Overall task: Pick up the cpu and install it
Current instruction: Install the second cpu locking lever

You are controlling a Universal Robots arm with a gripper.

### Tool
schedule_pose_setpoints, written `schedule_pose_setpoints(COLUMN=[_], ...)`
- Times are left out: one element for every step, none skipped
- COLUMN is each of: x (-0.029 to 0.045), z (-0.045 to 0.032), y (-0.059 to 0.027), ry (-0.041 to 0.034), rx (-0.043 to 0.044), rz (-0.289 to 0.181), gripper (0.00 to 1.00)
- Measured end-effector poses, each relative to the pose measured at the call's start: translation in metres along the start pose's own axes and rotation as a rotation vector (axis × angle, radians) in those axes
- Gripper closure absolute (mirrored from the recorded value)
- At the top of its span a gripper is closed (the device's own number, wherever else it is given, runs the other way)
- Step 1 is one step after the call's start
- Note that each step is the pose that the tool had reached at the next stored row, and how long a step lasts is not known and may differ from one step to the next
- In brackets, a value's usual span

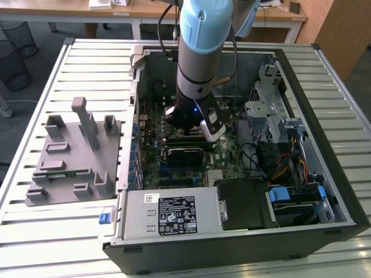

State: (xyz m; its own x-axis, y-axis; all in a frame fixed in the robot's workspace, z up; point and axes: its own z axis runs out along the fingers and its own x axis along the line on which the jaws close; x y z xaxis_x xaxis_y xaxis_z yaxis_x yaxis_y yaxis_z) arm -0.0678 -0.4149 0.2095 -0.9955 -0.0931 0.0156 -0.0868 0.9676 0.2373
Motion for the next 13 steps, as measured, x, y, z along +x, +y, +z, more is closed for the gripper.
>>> schedule_pose_setpoints(x=[0.0002,0.0005,0.0008,0.0013,0.0026,0.0040,0.0051,0.0063,0.0079,0.0092,0.0104,0.0111,0.0115], z=[0.0000,0.0001,0.0001,0.0001,0.0002,0.0003,0.0004,0.0005,0.0007,0.0010,0.0015,0.0021,0.0028], y=[0.0000,0.0000,0.0000,0.0000,0.0001,0.0002,0.0003,0.0004,0.0005,0.0006,0.0006,0.0005,0.0004], ry=[0.0000,-0.0001,-0.0001,-0.0001,-0.0001,-0.0002,-0.0001,-0.0003,-0.0004,-0.0006,-0.0007,-0.0007,-0.0007], rx=[-0.0001,-0.0001,-0.0001,-0.0001,-0.0002,-0.0007,-0.0013,-0.0028,-0.0042,-0.0052,-0.0058,-0.0061,-0.0063], rz=[0.000,0.000,0.000,0.000,0.000,0.000,0.000,0.000,0.000,0.000,0.000,0.000,0.000], gripper=[0.89,0.89,0.89,0.89,0.89,0.89,0.89,0.89,0.89,0.89,0.89,0.89,0.89])
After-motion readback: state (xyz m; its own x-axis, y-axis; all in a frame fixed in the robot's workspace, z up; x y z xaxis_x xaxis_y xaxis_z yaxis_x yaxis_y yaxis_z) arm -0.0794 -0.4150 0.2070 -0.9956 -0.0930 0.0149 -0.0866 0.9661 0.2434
